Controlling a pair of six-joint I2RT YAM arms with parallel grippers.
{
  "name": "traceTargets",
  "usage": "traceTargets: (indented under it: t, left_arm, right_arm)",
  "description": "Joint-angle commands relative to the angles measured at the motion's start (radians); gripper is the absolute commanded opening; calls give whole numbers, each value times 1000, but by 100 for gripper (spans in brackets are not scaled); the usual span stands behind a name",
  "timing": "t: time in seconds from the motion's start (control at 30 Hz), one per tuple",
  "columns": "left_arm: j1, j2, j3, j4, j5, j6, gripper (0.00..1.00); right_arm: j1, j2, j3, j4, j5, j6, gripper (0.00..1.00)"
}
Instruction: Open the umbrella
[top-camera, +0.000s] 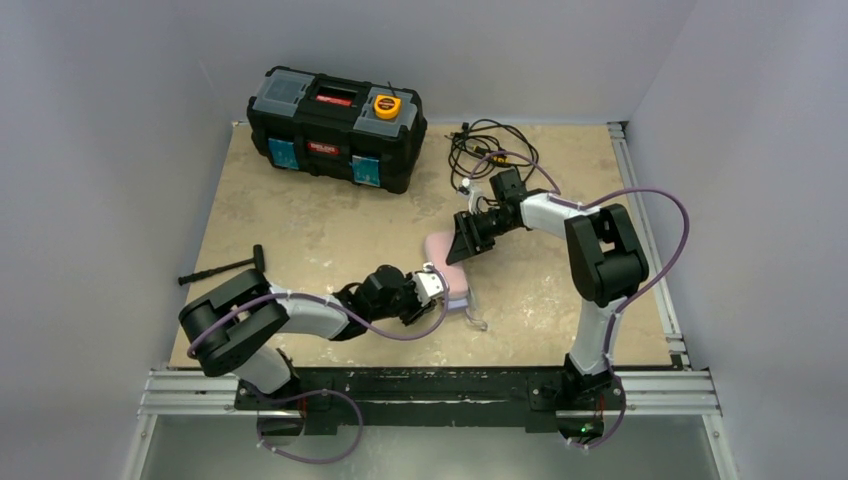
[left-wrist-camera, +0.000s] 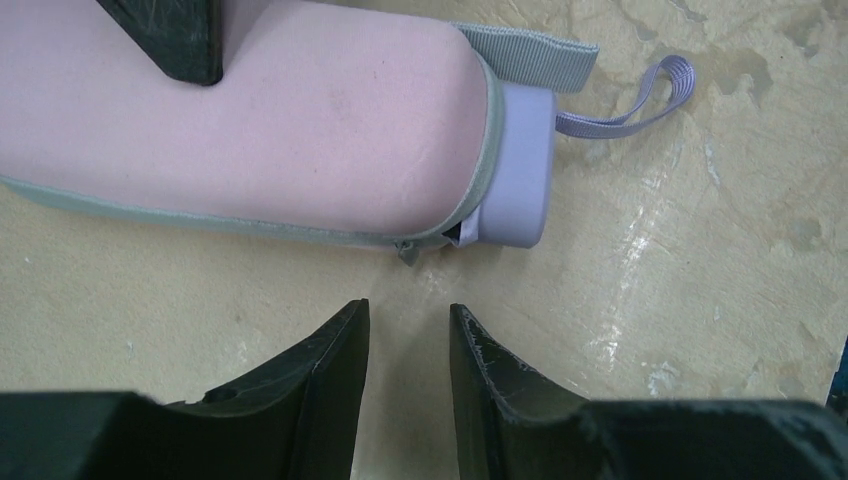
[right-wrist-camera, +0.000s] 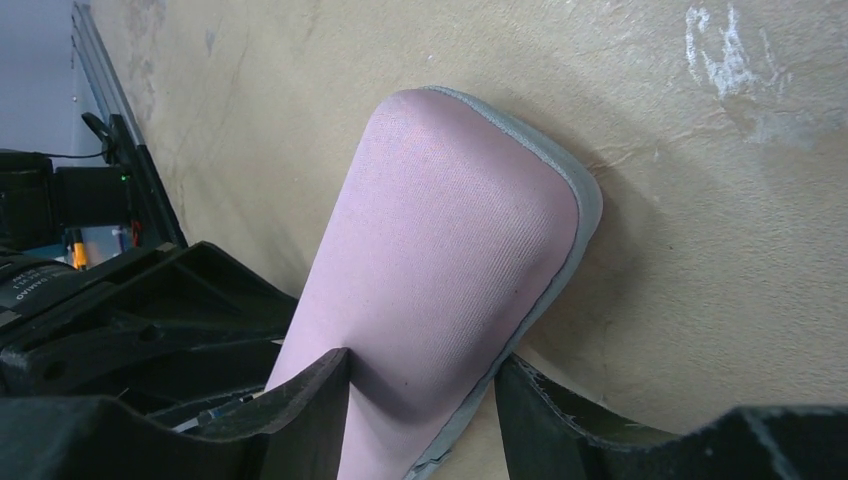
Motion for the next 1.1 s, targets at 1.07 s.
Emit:
traceTargets:
  t: [1.07]
  left_arm:
    - [135,83,91,135,9,-147,0]
  right_arm:
    - [12,19,-90,-40,162,-130,26]
